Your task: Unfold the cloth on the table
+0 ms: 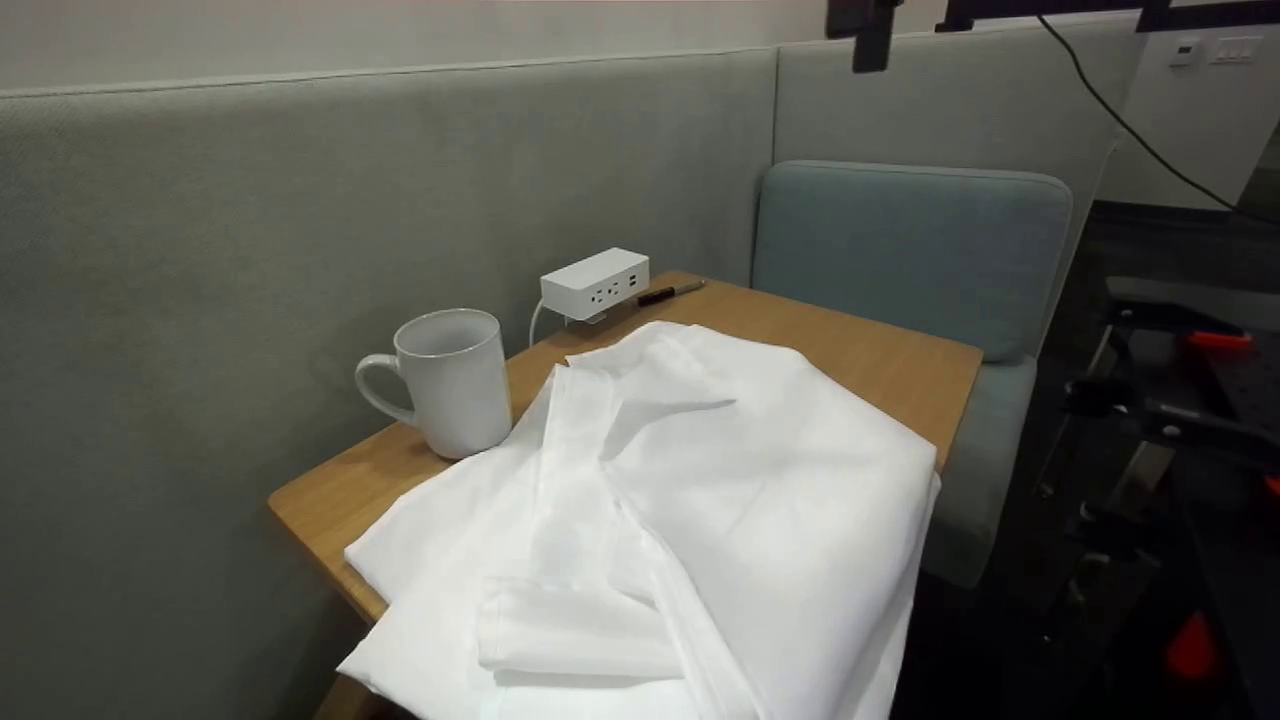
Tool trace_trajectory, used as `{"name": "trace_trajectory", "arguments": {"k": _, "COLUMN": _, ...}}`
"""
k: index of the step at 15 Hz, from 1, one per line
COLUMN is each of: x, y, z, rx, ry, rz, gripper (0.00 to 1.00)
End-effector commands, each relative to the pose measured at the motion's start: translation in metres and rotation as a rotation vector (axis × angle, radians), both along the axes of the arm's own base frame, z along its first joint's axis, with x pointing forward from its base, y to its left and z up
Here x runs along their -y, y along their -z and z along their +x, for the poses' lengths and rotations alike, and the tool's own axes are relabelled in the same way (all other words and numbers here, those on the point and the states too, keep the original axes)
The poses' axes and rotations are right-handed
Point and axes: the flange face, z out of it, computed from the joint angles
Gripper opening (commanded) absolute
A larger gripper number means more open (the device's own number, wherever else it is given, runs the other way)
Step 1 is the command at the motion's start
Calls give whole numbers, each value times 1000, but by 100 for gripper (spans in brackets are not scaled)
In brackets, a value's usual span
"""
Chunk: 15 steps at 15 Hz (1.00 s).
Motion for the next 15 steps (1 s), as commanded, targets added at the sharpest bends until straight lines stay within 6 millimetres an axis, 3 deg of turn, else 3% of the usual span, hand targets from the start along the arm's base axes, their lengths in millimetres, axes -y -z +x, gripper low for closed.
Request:
{"name": "trace_trajectory", "arguments": {"k": 1, "x": -29, "y": 29, "z": 44, "rx": 6, "ry": 60, "rz": -9, "gripper": 100}}
{"name": "trace_trajectory", "arguments": {"k": 3, "x": -31, "y": 41, "z": 57, "rx": -18, "ry": 60, "rz": -29, "gripper": 100}}
{"name": "trace_trajectory", "arguments": {"k": 4, "x": -29, "y": 34, "z": 38, "rx": -5, "ry": 40, "rz": -19, "gripper": 100}}
{"name": "trace_trajectory", "arguments": {"k": 6, "x": -30, "y": 46, "z": 51, "rx": -23, "ry": 42, "rz": -21, "gripper": 100}}
{"name": "trace_trajectory", "arguments": {"k": 10, "x": -32, "y": 50, "z": 59, "rx": -28, "ry": 61, "rz": -18, "gripper": 100}}
{"name": "trace_trajectory", "arguments": {"k": 15, "x": -79, "y": 87, "z": 74, "rx": -87, "ry": 88, "rz": 31, "gripper": 100}}
